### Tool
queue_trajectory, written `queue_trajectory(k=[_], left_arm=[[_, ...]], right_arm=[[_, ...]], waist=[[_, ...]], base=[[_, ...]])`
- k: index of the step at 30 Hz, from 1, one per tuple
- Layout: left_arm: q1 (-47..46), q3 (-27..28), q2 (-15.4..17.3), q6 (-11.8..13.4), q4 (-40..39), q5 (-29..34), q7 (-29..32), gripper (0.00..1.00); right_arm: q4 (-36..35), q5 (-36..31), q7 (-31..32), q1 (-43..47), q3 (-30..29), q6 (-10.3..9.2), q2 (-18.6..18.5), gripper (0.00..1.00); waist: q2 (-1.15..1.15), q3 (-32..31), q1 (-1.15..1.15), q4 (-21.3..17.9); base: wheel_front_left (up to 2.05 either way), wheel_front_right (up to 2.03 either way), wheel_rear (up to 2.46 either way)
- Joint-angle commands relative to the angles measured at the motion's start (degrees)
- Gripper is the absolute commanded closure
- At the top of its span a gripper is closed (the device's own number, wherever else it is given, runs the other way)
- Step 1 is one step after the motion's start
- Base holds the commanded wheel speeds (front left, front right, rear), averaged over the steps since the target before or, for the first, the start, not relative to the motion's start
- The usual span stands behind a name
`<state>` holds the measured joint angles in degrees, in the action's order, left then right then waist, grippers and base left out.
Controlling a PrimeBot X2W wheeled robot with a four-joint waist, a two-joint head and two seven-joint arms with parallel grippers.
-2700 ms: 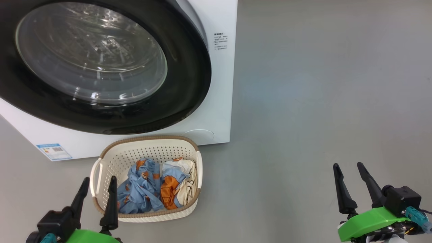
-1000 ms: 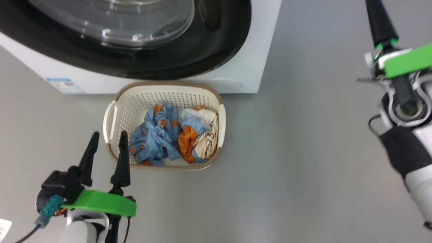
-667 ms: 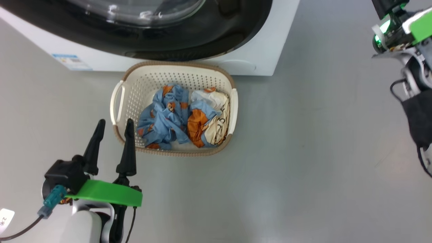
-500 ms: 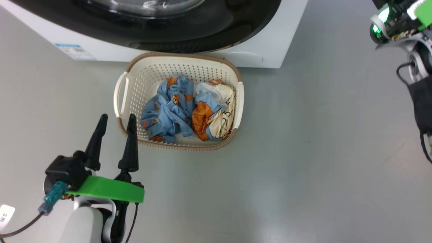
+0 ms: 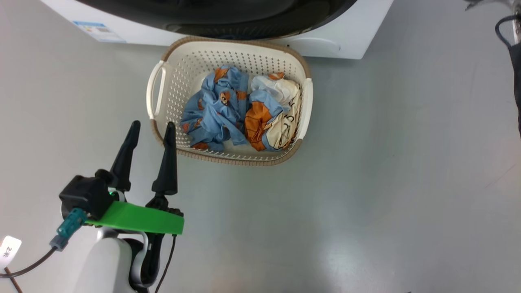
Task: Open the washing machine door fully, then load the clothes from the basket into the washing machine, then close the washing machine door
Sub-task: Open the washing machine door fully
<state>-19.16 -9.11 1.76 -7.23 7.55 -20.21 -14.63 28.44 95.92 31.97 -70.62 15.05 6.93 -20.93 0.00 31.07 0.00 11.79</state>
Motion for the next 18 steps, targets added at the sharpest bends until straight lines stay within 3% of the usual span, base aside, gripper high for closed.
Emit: queue_trajectory(k=[1,18], left_arm=[[-0.7,1.3,1.1,0.5,-1.8,-0.7,-0.4,0.0],[-2.3,-0.4,1.1,1.5,-3.2,-2.2,-0.4,0.0]], right_arm=[[-1.1,-0.8,0.6,-1.1,0.1,0.56,1.1,1.0],[1.3,-5.1,2.9,-5.3,1.9,0.56,2.3,1.0]], waist=[[0.0,1.3,0.0,0.9],[0.0,3.8,0.0,2.7]], base=[[0.0,0.0,0.0],[0.0,0.0,0.0]])
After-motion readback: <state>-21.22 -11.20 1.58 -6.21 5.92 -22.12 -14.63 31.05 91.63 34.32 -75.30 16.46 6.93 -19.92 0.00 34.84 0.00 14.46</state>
